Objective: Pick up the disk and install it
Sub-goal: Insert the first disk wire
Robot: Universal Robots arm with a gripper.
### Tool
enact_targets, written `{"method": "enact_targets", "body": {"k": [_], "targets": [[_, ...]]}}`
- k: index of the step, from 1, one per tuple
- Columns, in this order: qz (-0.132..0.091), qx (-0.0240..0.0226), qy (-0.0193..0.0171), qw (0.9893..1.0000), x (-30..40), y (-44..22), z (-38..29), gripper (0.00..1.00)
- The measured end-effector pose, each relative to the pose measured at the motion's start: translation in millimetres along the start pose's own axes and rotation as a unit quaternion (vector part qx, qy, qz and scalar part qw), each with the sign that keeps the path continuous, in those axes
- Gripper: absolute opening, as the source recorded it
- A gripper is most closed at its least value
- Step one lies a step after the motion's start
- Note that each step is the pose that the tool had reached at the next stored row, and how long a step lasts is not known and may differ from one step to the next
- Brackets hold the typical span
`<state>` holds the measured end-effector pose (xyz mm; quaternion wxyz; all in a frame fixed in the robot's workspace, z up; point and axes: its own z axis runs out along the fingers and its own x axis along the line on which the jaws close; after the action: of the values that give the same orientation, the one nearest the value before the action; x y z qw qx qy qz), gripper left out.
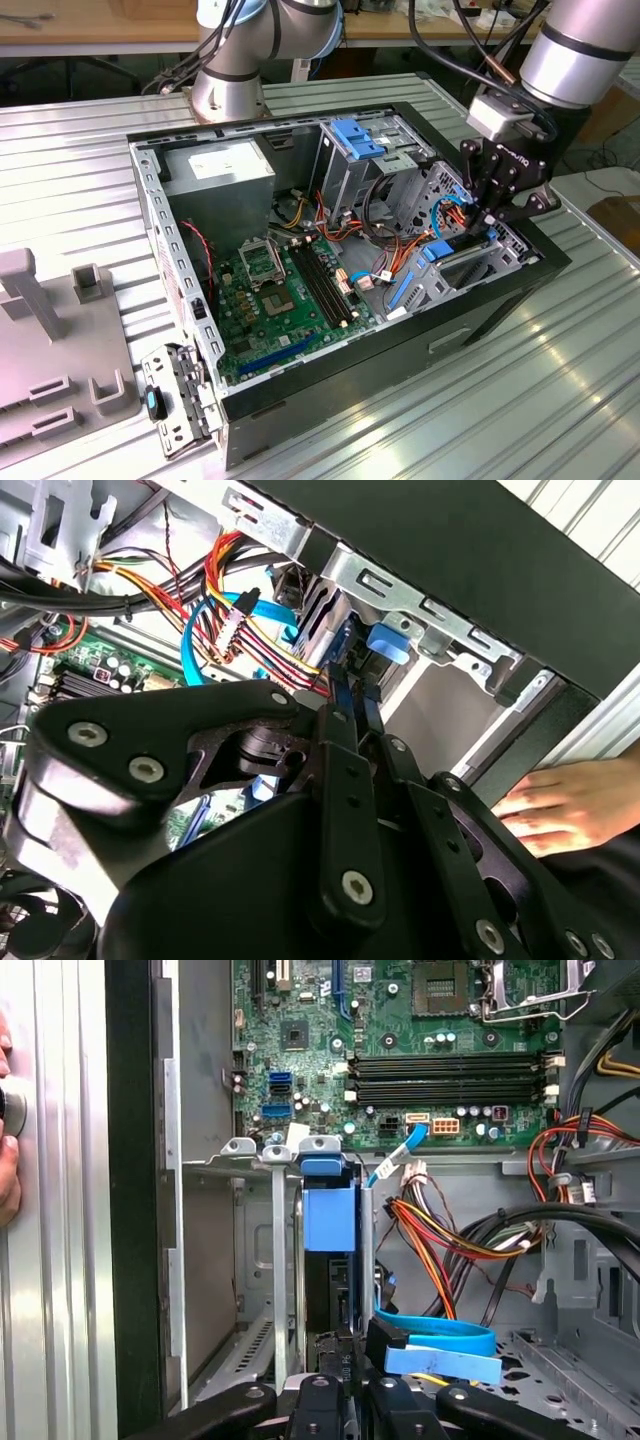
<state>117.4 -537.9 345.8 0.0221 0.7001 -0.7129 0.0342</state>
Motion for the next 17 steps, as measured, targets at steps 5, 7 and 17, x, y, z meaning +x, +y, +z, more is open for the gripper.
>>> {"method": "enact_targets", "body": {"k": [5, 7, 17], "targets": [[0.0, -0.0001, 0.0002, 1.0, 0.0, -2.7, -0.5, 0.17], [0.001, -0.0001, -0.0001, 1.0, 0.1, -2.9, -0.8, 0.17], [0.0, -0.0001, 0.0001, 1.0, 2.1, -1.2, -0.5, 0.17]]}}
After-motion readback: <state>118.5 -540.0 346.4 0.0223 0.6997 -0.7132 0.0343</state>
